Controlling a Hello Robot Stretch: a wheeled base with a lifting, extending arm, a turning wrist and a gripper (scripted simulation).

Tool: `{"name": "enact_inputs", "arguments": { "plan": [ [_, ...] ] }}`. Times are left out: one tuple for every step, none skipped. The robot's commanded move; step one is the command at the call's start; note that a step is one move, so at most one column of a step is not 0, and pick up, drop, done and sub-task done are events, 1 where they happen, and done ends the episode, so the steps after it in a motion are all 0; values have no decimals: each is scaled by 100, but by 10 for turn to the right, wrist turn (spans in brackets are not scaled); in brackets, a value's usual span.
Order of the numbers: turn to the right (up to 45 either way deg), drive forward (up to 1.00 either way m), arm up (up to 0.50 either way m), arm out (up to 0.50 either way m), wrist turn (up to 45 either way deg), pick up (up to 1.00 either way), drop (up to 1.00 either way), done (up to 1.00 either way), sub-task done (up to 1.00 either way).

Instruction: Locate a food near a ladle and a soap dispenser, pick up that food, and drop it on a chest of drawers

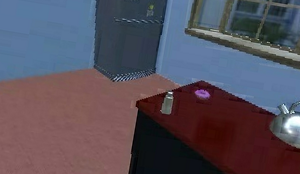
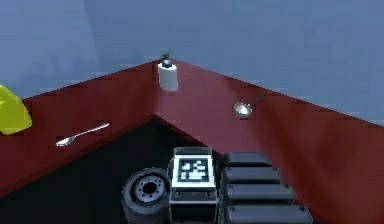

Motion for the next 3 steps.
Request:
{"name": "enact_inputs", "arguments": {
  "plan": [
    [-450,0,0,0,0,0,0,0,0],
    [-450,0,0,0,0,0,0,0,0],
    [-420,0,0,0,0,0,0,0,0]
  ]
}}
